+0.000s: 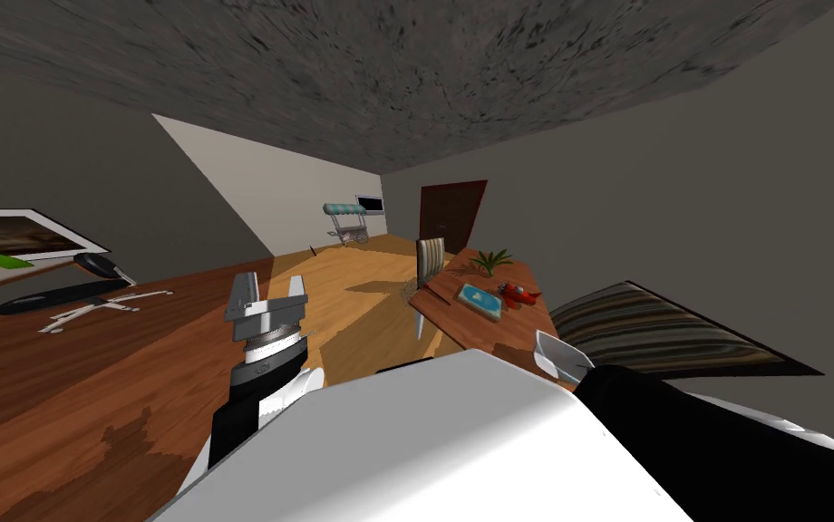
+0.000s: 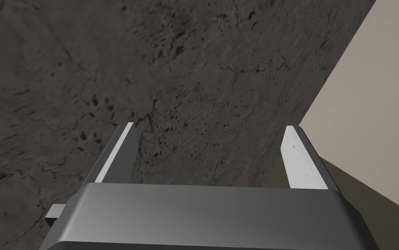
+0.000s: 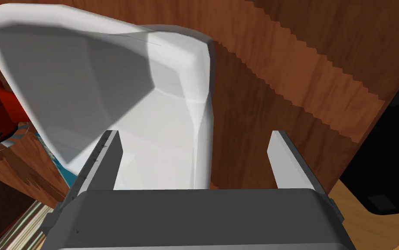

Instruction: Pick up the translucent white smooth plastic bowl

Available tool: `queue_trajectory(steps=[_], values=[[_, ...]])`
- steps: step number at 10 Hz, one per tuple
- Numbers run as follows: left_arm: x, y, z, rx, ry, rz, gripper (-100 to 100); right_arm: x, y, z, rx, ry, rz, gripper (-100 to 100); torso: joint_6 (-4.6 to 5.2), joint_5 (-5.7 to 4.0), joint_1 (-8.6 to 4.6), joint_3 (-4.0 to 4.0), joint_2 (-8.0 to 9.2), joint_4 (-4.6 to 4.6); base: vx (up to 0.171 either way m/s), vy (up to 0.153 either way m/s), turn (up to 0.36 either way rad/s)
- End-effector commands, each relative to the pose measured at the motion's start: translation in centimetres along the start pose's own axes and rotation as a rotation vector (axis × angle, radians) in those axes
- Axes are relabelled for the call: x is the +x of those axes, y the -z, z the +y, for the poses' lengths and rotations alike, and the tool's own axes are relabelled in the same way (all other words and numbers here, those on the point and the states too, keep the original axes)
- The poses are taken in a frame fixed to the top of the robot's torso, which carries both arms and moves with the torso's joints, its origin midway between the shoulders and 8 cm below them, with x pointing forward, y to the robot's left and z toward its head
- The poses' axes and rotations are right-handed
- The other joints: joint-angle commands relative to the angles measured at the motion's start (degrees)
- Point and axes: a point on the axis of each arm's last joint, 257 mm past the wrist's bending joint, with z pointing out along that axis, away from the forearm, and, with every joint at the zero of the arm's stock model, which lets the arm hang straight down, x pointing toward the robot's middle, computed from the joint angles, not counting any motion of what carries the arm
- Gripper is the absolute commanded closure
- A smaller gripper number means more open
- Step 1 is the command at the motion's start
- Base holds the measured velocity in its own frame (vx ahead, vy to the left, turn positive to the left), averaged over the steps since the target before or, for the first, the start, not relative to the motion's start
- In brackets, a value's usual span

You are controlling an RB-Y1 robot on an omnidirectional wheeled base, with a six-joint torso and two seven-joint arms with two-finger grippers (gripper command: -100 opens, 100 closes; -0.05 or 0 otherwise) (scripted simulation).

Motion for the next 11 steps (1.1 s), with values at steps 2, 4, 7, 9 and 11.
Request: queue_trajectory(steps=[2,4,7,9,11], values=[[0.0,0.0,0.0,0.000,0.000,0.000,0,0.0,0.0,0.1,-0.004,0.004,-0.001,0,0.05,-0.03,-0.20,0.15,0.28,0.05,0.041,0.025,0.011],[0.0,0.0,0.0,0.000,0.000,0.000,0,0.3,-0.9,1.8,-0.005,-0.013,0.006,-100,0.03,-0.12,-0.50,0.34,0.58,0.14,0.012,-0.047,0.085],[0.0,0.0,0.0,0.000,0.000,0.000,0,0.3,-1.2,2.2,-0.006,-0.017,0.008,100,0.06,-0.15,-0.60,0.38,0.65,0.15,0.007,-0.039,0.038],[0.0,0.0,0.0,0.000,0.000,0.000,0,0.3,-1.2,2.4,-0.009,-0.016,0.007,100,0.03,-0.07,-0.46,0.40,0.66,0.18,0.000,-0.002,0.005],[0.0,0.0,0.0,0.000,0.000,0.000,0,0.3,-1.1,2.3,-0.008,-0.015,0.008,100,0.08,-0.05,-0.39,0.42,0.70,0.19,0.000,0.000,0.000]])
